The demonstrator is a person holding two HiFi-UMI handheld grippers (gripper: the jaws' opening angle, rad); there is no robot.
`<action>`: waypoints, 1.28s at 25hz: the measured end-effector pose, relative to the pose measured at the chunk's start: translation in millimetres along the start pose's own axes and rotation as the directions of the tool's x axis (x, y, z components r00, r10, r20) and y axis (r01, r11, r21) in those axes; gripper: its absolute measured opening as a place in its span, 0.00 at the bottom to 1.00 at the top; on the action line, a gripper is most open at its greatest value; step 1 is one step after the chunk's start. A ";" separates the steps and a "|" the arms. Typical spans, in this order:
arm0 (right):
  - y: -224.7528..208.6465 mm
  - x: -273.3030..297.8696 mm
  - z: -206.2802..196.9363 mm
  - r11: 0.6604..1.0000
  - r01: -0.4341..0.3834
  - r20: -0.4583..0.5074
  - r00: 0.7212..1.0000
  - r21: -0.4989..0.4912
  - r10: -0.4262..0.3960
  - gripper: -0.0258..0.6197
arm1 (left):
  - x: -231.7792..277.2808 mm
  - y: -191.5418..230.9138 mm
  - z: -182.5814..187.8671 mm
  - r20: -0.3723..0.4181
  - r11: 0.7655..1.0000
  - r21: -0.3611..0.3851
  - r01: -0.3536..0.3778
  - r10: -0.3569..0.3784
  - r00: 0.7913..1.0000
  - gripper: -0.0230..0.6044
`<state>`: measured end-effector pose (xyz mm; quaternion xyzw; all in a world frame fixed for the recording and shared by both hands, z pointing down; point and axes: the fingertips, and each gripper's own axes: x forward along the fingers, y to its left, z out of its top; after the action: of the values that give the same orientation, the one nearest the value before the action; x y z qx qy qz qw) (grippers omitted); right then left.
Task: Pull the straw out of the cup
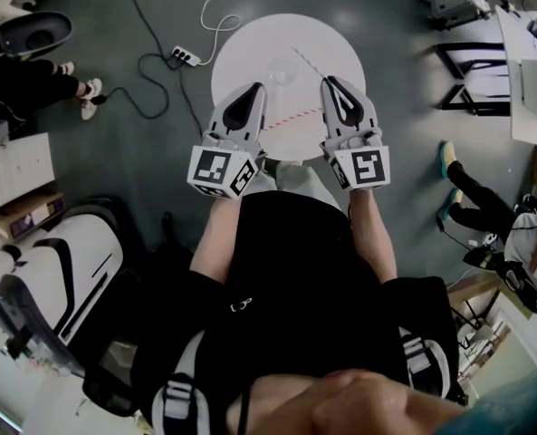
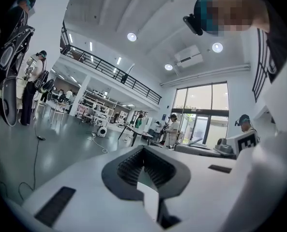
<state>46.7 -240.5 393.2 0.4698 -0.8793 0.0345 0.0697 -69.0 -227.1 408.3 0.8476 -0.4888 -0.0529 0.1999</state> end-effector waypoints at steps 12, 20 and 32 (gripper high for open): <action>-22.0 -33.2 57.6 0.998 0.049 0.143 0.988 0.025 -0.052 0.10 | -5.1 -21.4 58.3 0.115 0.990 0.140 0.003 -0.019 0.993 0.05; -27.4 -45.6 59.6 0.999 0.046 0.160 0.986 0.030 -0.050 0.10 | -1.9 -40.7 64.1 0.163 0.990 0.138 0.022 -0.045 0.986 0.05; -27.6 -55.7 61.5 1.000 -0.008 0.165 0.986 0.014 0.006 0.10 | 8.3 -65.3 57.2 0.162 0.987 0.152 0.045 -0.070 0.984 0.05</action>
<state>94.7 -217.8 323.7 0.4686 -0.8834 0.0021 -0.0070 -28.3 -221.7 331.3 0.8664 -0.4817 -0.0930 0.0935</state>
